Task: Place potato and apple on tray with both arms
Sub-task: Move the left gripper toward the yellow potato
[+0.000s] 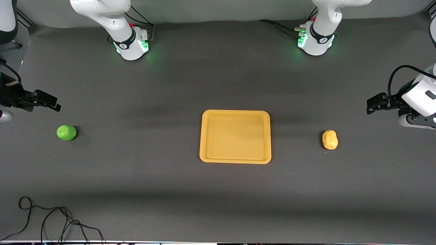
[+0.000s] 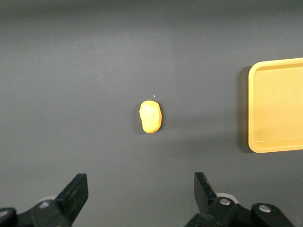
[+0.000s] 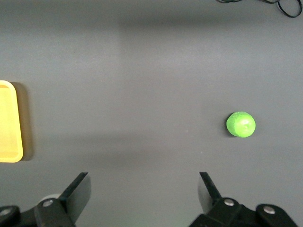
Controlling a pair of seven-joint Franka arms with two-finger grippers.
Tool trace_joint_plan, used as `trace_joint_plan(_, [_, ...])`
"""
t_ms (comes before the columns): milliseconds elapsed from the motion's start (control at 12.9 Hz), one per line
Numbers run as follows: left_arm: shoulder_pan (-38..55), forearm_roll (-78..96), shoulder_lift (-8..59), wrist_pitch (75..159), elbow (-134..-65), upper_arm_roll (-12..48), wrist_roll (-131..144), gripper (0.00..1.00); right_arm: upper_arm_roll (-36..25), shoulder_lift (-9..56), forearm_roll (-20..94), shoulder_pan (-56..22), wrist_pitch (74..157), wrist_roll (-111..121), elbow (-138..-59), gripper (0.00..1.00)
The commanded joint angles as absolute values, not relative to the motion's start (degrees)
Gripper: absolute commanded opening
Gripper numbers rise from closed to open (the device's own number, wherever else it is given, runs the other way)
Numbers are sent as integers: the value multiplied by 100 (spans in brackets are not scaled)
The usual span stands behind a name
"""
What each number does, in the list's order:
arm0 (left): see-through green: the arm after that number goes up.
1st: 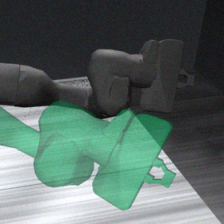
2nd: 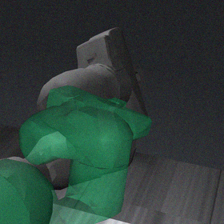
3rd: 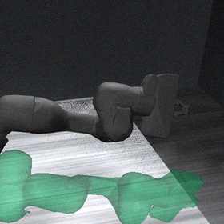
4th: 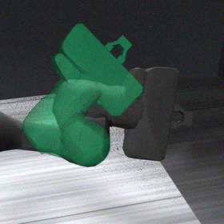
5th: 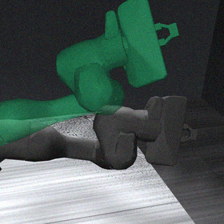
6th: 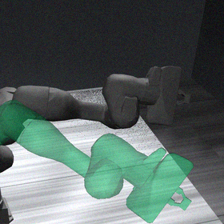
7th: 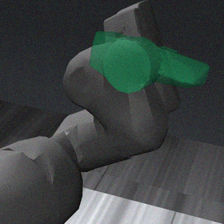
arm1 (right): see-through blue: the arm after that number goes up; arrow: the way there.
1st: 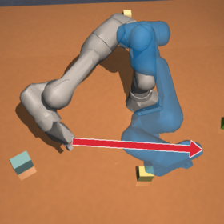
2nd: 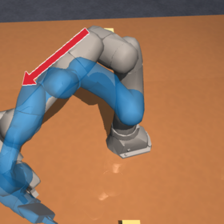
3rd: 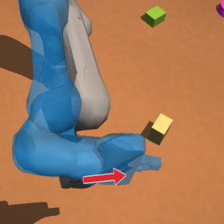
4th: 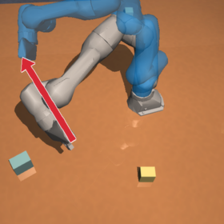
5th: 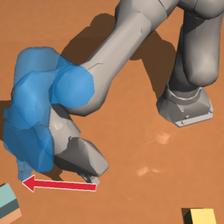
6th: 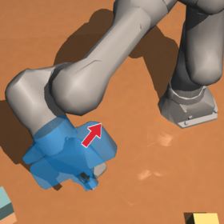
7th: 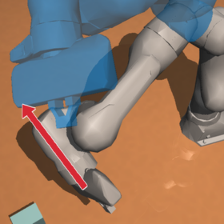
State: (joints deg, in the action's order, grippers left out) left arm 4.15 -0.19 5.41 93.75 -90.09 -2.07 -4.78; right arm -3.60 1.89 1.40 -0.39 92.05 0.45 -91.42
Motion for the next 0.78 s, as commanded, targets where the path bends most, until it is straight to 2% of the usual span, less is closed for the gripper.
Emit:
trace_joint_plan(0, [466,26,589,9193,-8859,-237,-466,100,-360,255,246,-18,9070,-70,-8974,100])
trace_joint_plan(465, [483,88,747,9438,-9026,-237,-466,100,-360,307,237,-18,9070,-79,-8956,100])
trace_joint_plan(698, [422,70,729,10088,-9631,-237,-571,100,-352,465,237,-9,9070,-53,-8702,100])
